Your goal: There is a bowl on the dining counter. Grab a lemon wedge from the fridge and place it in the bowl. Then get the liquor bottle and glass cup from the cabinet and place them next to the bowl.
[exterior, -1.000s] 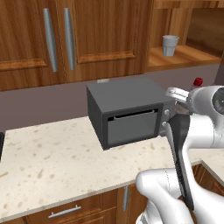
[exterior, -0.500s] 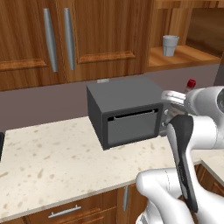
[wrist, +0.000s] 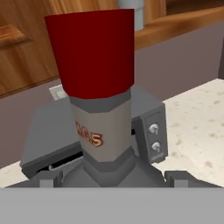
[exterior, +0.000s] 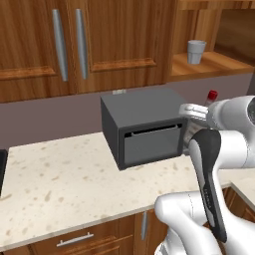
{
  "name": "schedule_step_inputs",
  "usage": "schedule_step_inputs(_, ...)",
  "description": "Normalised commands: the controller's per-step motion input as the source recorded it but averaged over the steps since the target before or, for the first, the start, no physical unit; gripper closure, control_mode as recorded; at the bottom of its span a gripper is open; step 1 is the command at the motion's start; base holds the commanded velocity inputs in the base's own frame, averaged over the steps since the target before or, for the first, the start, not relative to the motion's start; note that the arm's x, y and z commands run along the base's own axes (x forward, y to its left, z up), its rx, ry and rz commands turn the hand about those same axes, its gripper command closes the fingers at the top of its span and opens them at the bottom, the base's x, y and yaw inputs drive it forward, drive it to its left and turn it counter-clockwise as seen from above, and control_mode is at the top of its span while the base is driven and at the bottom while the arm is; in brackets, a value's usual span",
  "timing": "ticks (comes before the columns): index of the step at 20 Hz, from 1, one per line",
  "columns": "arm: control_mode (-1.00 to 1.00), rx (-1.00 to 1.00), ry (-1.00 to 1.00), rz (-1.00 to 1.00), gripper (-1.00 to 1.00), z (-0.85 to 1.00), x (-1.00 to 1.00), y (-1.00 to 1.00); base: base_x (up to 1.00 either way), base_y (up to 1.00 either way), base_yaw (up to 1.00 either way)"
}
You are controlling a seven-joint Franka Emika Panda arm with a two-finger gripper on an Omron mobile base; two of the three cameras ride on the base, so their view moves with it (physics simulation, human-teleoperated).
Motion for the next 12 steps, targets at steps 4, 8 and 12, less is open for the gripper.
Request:
schedule_step_inputs(4,1.0,0.0,0.0,0.0,1.0,0.0,0.0,0.0,-0.13,1.0,0.1)
schedule_step_inputs(8,1.0,0.0,0.0,0.0,1.0,0.0,0.0,0.0,-0.29,1.0,0.08)
schedule_step_inputs(12,1.0,0.0,0.0,0.0,1.0,0.0,0.0,0.0,-0.8,1.0,0.06)
